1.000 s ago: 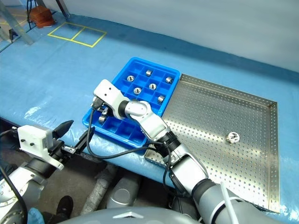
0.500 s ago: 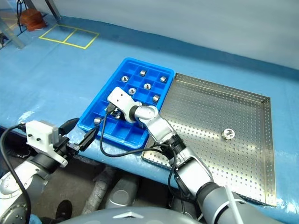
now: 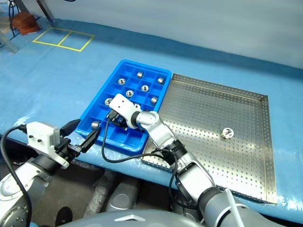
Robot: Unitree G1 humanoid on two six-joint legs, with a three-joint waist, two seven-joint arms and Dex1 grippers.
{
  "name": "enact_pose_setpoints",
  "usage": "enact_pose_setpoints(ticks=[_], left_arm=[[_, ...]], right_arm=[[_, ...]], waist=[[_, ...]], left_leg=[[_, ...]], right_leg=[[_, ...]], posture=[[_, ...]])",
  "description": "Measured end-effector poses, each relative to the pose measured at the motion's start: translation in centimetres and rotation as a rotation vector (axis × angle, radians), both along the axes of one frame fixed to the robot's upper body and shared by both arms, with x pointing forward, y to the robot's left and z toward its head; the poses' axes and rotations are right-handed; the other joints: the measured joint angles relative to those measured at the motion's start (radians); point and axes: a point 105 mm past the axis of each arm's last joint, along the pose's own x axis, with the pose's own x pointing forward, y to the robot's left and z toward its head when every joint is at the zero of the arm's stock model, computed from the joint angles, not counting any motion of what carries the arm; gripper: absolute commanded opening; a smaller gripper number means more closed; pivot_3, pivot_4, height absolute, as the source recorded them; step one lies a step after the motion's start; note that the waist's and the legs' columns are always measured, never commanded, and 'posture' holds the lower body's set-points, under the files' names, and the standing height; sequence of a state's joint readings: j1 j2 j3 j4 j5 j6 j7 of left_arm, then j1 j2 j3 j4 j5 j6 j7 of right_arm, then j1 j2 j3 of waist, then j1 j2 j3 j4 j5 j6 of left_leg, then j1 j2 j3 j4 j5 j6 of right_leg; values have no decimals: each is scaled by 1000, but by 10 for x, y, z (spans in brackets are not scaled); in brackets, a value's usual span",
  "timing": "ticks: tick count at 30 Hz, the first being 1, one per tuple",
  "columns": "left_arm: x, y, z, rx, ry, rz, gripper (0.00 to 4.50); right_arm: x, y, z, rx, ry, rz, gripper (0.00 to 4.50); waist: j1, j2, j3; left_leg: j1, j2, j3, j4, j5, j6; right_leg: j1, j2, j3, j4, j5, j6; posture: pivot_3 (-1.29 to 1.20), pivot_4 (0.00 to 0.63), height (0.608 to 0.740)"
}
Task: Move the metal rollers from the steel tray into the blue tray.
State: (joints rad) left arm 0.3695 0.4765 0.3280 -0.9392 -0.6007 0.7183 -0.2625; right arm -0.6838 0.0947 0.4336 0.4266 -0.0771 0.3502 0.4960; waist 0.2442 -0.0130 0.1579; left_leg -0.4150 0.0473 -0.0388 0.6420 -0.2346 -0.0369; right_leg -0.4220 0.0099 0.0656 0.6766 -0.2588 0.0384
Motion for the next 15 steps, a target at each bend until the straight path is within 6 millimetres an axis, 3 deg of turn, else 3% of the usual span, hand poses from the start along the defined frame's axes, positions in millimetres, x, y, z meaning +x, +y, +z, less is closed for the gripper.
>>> enact_pose_setpoints(ticks=[1,4,7,11,13,15], left_arm=[[1,-1,0,-1,-2,-8,3986],[8,-5,1,-4,-4,-34,3986],[15,-13,8,-5,-32,-87,3986],[36,-33,18,-24,-73,-207,3986],[46,-45,18,-34,-66,-279,3986],[59,-58,16,-35,-50,-352,3986]], right_arm=[[1,0,0,8,2,-14,4471],[4,-4,4,34,8,-45,4471],[8,-23,34,153,-23,-112,4471],[8,-84,88,285,-163,-275,4471],[5,-121,92,273,-196,-388,4471],[1,-159,82,232,-181,-527,4471]], waist=[[-5,0,0],[-19,0,0],[-28,1,1],[-56,2,1],[-90,2,1],[-133,2,1]], left_leg=[[0,0,0,0,0,0],[0,0,0,0,0,0],[-2,0,-2,2,0,0],[1,-2,-6,5,0,0],[2,-3,-5,5,1,1],[2,-3,-3,5,1,1]], right_leg=[[0,0,0,0,0,0],[0,1,0,1,0,0],[0,0,-1,0,1,0],[8,-1,-3,-3,0,-1],[10,-1,-2,-5,0,0],[10,-1,0,-5,1,0]], posture=[[402,150,740],[356,150,740],[250,150,740],[126,150,740],[57,150,740],[-22,150,740]])
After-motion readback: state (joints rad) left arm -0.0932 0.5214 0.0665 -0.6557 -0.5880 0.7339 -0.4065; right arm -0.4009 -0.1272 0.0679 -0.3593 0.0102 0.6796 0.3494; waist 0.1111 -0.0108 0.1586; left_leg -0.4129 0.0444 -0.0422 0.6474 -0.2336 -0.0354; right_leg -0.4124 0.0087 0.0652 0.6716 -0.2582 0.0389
